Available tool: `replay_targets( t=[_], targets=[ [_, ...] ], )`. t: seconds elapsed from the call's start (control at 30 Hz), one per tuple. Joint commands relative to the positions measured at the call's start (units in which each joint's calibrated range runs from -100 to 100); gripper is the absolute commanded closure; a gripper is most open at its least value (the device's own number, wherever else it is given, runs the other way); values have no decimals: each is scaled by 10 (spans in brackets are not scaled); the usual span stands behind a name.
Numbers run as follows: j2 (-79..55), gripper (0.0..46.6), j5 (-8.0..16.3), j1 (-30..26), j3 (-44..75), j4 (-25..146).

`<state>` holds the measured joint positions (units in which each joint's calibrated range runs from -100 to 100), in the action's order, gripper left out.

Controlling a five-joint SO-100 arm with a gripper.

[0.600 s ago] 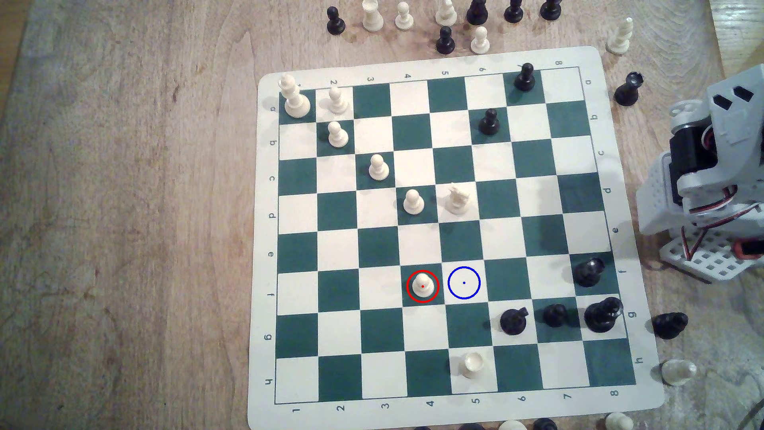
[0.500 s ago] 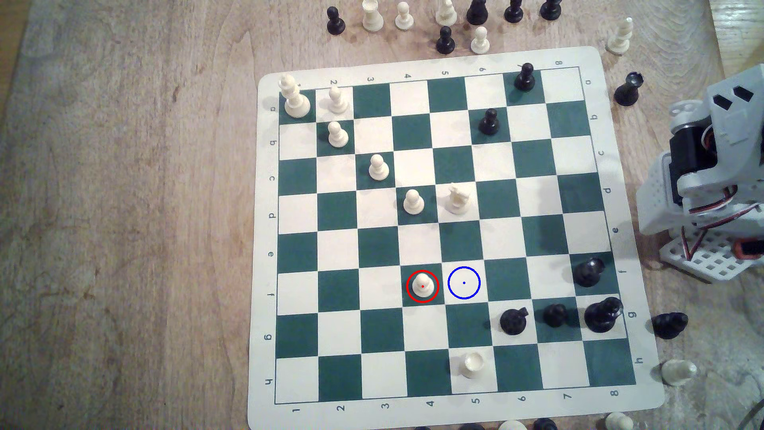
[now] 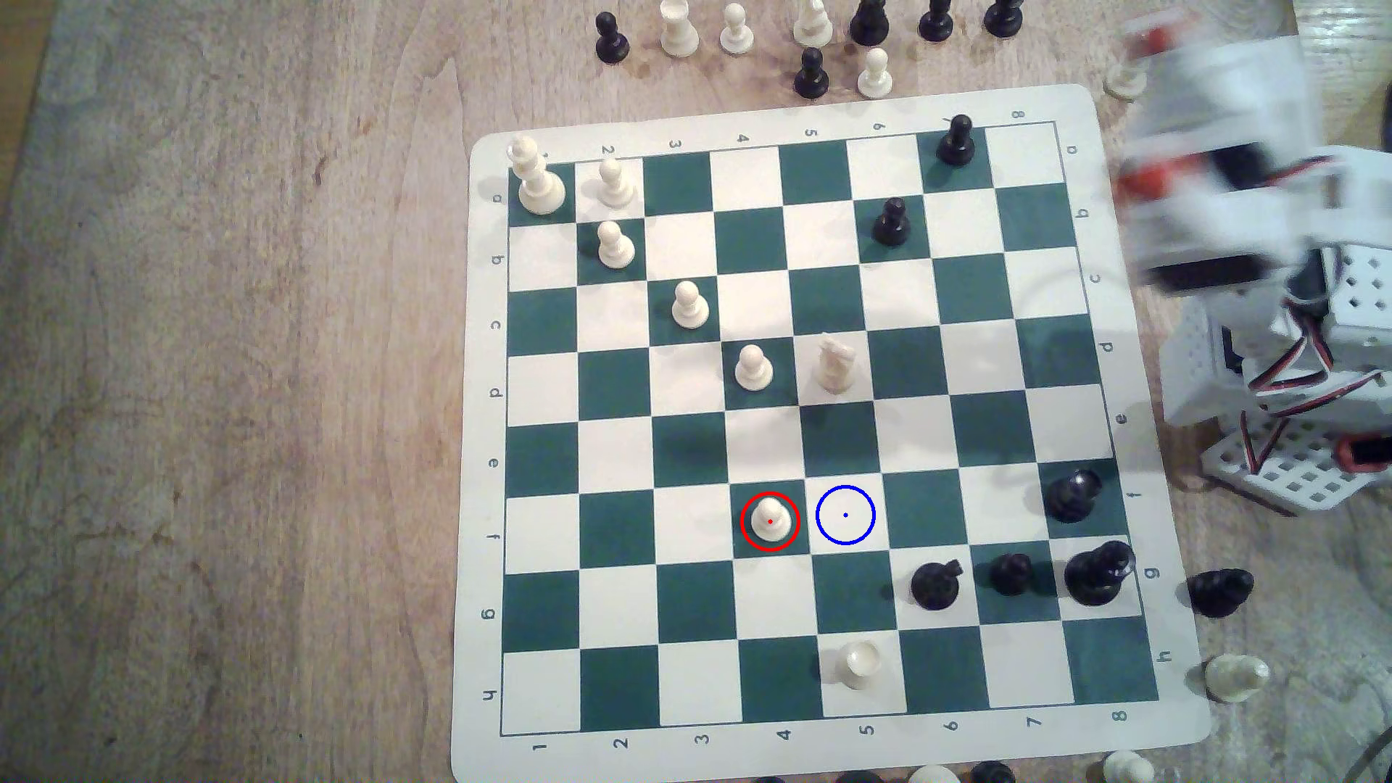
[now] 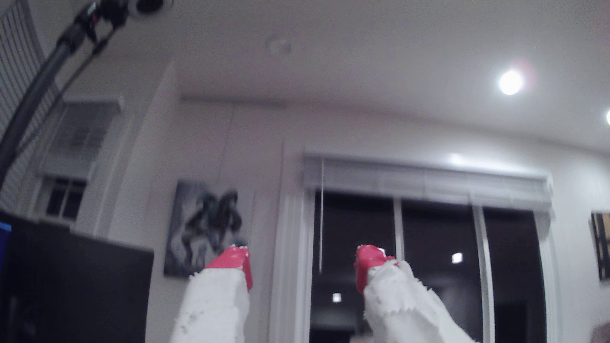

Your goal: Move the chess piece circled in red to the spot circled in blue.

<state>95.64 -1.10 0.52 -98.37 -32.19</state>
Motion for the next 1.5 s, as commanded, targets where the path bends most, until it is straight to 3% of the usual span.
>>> replay_targets(
  t=[0.0, 0.27, 0.4, 0.77, 1.13, 1.3, 1.47],
  targets=[
    [1, 294, 3, 5, 83, 245],
    [-1, 293, 3, 19, 234, 564],
    [-68, 293, 4, 21, 316, 691],
    [-303, 294, 10, -15, 440, 750],
    [-481, 199, 33, -52, 539, 796],
    [-546, 197, 33, -81, 559, 796],
    [-618, 228, 34, -102, 567, 791]
  ],
)
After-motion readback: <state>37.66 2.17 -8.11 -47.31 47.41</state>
